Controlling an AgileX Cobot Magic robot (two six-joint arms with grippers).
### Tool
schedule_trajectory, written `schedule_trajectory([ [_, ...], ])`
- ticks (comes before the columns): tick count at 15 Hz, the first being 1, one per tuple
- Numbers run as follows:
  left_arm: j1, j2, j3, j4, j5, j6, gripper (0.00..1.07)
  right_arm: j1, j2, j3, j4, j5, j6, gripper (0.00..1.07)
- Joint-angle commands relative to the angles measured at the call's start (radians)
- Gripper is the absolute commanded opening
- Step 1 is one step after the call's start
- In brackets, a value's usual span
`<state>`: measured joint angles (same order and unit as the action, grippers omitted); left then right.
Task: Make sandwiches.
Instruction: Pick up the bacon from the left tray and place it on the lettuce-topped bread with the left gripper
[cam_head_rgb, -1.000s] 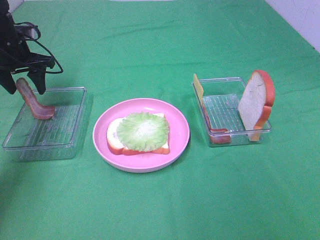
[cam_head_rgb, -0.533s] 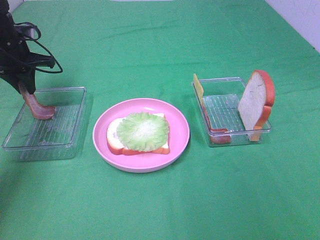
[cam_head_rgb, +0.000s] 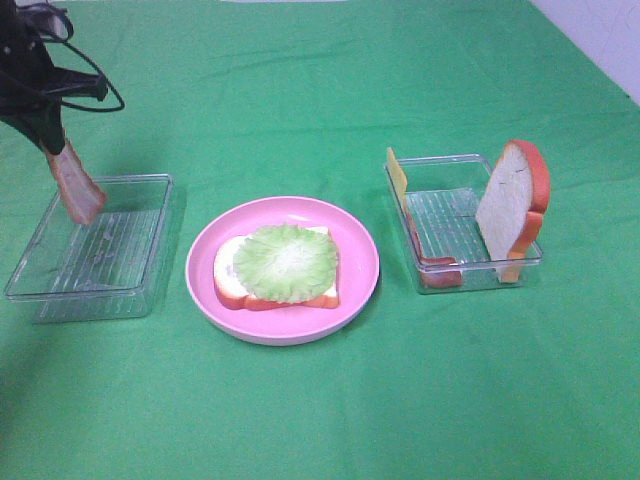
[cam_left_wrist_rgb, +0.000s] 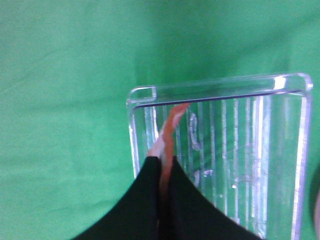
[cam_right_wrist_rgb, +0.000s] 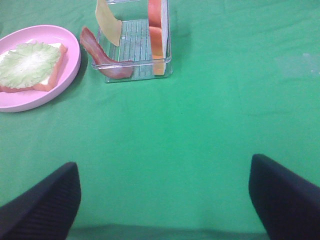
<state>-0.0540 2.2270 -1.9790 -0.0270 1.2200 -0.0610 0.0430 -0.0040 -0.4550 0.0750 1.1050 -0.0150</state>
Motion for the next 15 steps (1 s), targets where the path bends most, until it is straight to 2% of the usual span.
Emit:
schedule_trajectory([
  [1,-0.038,-0.087,-0.002,-0.051,0.1,-0.001,0.0,-0.005,-0.031,0.003,0.001,-0.004,-0.012,0.87],
  [3,-0.067,-0.128,-0.002,-0.1,0.1,0.0,0.0,-0.005,-0.031,0.003,0.001,-0.004,-0.012,0.87],
  [5,-0.112,-0.168,-0.001,-0.188,0.1,0.004,0.0,-0.005,-0.031,0.003,0.001,-0.004,-0.012,0.87],
  [6,-0.169,-0.187,-0.001,-0.262,0.1,0.021,0.0,-0.005,-0.031,0.003,0.002,-0.004,-0.012,0.87],
  [12,-0.352,-0.158,-0.001,-0.333,0.062,0.028,0.0,-0.005,-0.031,0.003,0.002,-0.004,-0.012,0.87],
  [15,-0.413,-0.123,0.0,-0.352,0.05,0.029,0.0,-0.005,-0.031,0.003,0.002,-0.004,-0.012,0.87],
])
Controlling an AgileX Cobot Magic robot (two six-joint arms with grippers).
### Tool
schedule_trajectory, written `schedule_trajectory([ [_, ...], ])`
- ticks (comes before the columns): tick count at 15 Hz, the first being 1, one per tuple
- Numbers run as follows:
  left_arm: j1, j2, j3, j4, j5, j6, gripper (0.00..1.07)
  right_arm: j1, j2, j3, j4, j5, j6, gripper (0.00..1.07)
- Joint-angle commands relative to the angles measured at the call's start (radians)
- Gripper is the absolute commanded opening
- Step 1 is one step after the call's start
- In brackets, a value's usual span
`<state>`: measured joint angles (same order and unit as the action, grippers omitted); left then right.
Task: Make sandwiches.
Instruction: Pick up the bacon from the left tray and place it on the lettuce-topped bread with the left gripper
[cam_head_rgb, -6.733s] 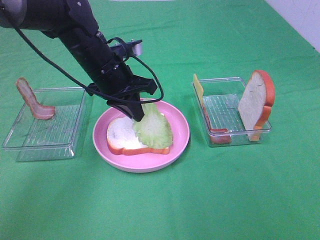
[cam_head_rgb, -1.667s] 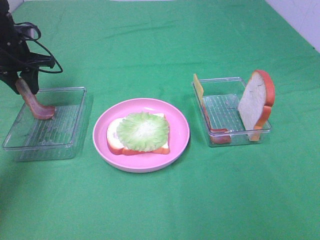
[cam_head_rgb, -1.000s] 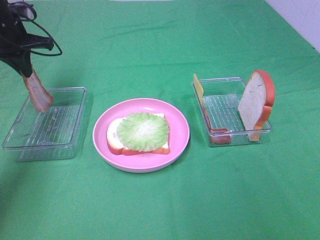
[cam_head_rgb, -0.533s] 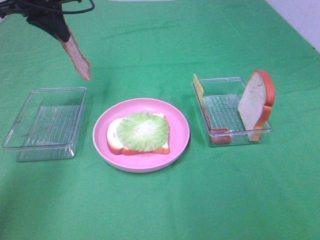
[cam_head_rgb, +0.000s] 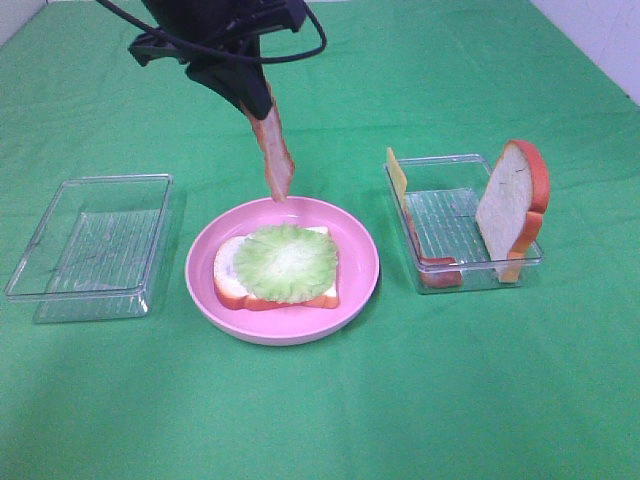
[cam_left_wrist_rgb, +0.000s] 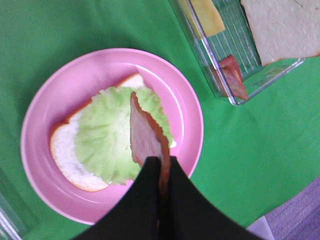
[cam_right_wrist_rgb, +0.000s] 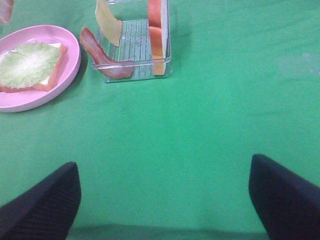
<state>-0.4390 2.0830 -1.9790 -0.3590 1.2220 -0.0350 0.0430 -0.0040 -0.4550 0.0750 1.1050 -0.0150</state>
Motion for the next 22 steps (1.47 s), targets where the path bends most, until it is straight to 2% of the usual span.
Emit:
schedule_trajectory([
  [1,-0.051,0.041,0.0,-0.025,0.047,0.0,0.0,-0.005,-0.031,0.003,0.002,-0.004,-0.012,0.87],
  [6,-0.139,0.102,0.0,-0.037,0.007,-0.003,0.0,-0.005,-0.031,0.003,0.002,-0.004,-0.012,0.87],
  [12,-0.155,0.158,0.0,-0.047,-0.012,-0.003,0.0,-0.005,-0.031,0.003,0.001,-0.004,-0.012,0.87],
  [14,-0.155,0.173,0.0,-0.015,-0.023,0.001,0.0,-0.005,-0.031,0.003,0.001,-0.004,-0.012,0.87],
  [16,-0.155,0.173,0.0,0.062,-0.022,-0.002,0.0,-0.005,-0.031,0.003,0.001,-0.004,-0.012,0.87],
  [17,-0.155,0.173,0.0,0.118,-0.004,-0.049,0.0,-0.005,-0.031,0.003,0.001,-0.004,-0.012,0.87],
  [22,-0.155,0.177,0.0,0.217,0.037,-0.141,0.0,-0.005,-0.031,0.003,0.001,-0.004,-0.012,0.87],
])
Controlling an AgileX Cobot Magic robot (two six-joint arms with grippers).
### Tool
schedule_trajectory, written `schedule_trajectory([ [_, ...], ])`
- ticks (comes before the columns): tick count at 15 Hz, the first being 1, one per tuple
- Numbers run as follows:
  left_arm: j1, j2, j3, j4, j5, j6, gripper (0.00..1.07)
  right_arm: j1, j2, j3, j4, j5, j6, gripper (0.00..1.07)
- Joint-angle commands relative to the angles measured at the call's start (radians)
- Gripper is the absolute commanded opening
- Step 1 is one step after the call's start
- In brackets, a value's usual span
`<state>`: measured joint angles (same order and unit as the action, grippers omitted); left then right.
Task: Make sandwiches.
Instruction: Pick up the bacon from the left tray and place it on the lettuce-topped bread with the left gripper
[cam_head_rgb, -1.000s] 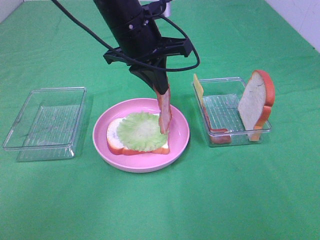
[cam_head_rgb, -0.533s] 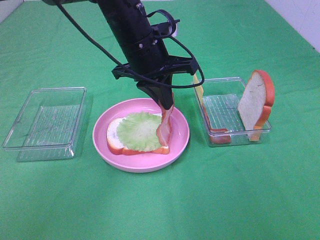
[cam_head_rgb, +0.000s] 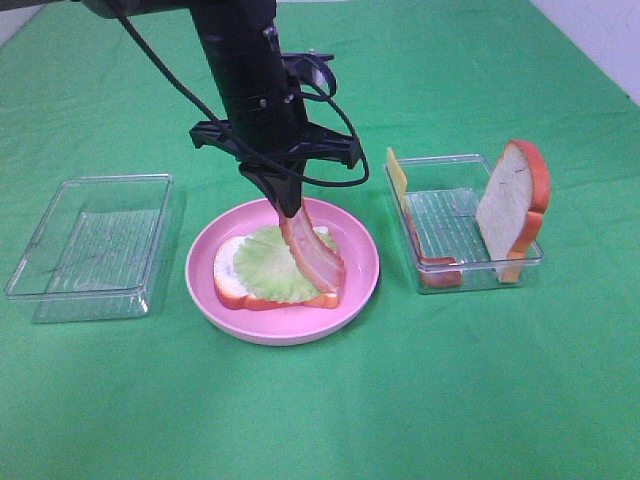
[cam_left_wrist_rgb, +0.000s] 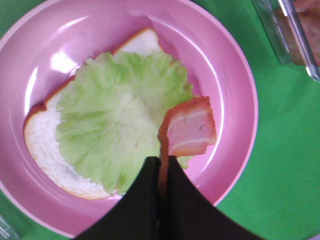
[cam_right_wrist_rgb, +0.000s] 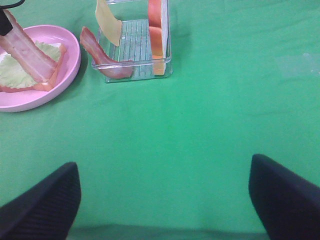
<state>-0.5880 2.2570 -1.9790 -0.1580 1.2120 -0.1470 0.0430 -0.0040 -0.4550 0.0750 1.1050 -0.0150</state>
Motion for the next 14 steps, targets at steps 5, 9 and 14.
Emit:
schedule_trajectory([
  [5,-0.006,0.026,0.0,0.018,0.068,-0.031,0.0,-0.005,-0.031,0.003,0.001,-0.004,-0.012,0.87],
  [9,-0.006,0.032,0.0,0.042,0.065,-0.027,0.04,-0.005,-0.031,0.003,0.001,-0.004,-0.012,0.87],
  [14,-0.006,0.032,0.0,0.056,0.069,-0.027,0.42,-0.005,-0.031,0.003,0.001,-0.004,-0.012,0.87],
])
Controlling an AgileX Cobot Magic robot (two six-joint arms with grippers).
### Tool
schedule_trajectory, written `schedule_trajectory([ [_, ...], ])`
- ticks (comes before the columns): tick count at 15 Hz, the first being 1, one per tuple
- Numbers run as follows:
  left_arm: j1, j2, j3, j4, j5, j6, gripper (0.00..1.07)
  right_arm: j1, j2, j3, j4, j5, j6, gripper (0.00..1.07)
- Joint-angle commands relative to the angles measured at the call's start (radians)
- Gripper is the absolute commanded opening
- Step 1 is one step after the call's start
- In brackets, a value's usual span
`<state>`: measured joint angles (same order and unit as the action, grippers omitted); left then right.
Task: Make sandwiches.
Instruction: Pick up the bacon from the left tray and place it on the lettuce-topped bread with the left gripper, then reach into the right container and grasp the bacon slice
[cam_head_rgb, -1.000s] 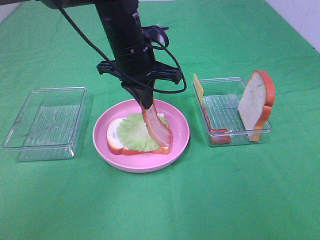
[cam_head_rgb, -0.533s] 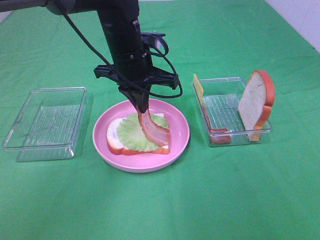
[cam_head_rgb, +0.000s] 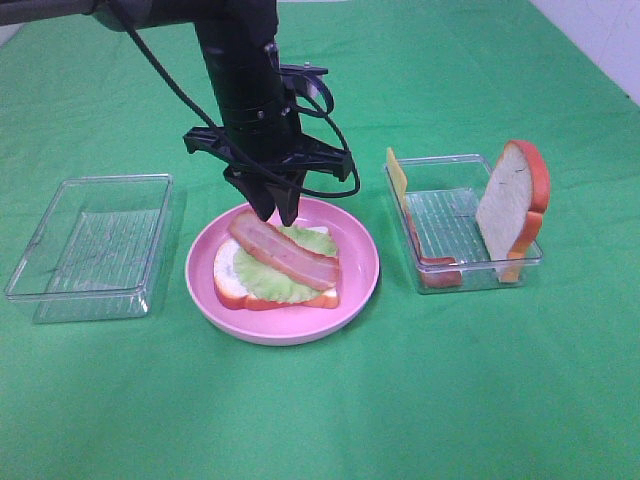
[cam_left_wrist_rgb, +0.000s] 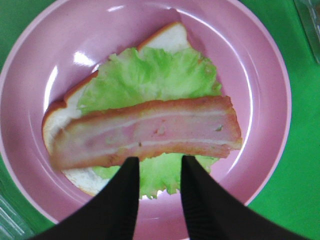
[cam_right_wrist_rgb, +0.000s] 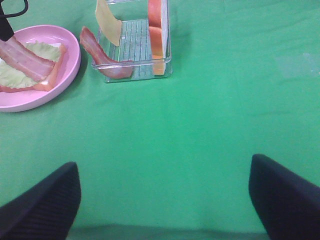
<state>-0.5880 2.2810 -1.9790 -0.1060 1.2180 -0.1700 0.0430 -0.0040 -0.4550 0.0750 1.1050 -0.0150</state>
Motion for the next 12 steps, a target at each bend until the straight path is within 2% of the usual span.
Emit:
schedule_trajectory([
  [1,-0.006,0.008,0.0,0.007,0.063,-0.009,0.54,-0.005,-0.031,0.003,0.001,-0.004,-0.012,0.87],
  [2,-0.006,0.006,0.0,0.03,0.066,-0.03,0.75,-0.005,-0.031,0.003,0.001,-0.004,-0.012,0.87],
  [3,-0.006,0.003,0.0,0.055,0.069,-0.03,0.88,-0.005,-0.031,0.003,0.001,-0.004,-0.012,0.87],
  [5,-0.006,-0.008,-0.002,0.094,0.09,-0.03,0.98,-0.005,-0.031,0.003,0.001,-0.004,-0.012,0.87],
  [9,0.01,-0.074,-0.002,0.126,0.101,-0.026,0.98,-0.005,-0.031,0.003,0.001,-0.004,-0.012,0.87],
  [12,0.102,-0.15,0.0,0.15,0.101,0.019,0.98,-0.005,-0.031,0.003,0.001,-0.004,-0.012,0.87],
])
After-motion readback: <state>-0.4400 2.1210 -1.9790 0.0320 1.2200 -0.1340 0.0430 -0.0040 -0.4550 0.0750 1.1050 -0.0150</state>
